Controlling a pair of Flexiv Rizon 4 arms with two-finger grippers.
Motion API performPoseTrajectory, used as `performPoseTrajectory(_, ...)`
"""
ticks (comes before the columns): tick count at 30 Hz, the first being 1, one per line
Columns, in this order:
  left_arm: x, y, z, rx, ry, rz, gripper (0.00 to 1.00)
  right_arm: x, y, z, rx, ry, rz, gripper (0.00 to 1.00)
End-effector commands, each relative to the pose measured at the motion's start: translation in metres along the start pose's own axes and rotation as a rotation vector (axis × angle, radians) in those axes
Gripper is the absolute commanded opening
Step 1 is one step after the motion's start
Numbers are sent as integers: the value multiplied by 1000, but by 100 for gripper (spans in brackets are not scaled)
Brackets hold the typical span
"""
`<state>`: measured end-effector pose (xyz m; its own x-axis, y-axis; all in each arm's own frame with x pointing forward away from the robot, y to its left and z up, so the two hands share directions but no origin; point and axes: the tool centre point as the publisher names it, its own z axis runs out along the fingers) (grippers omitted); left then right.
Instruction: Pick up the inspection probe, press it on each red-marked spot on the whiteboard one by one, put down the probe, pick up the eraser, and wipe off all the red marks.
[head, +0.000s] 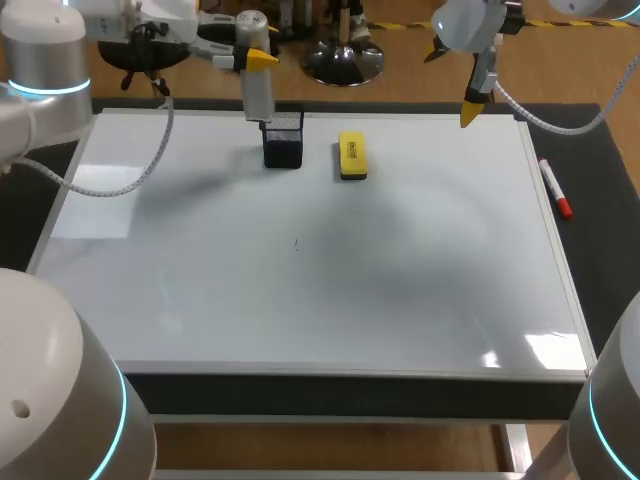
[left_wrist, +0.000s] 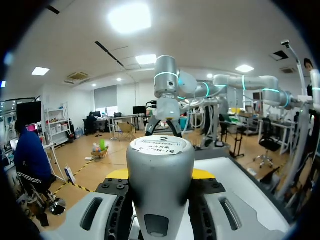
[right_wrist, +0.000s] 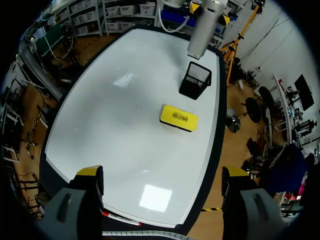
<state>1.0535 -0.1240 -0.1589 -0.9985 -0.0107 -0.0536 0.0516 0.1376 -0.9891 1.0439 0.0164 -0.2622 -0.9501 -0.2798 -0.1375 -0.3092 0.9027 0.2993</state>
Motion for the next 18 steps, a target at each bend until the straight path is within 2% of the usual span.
performPoseTrajectory(1, -11, 4, 10, 6, 18, -1, 0, -1, 0, -1, 3, 5, -1, 100)
performPoseTrajectory(18, -37, 24, 31, 12, -35, -11, 0, -1, 0, -1, 3, 5, -1, 100)
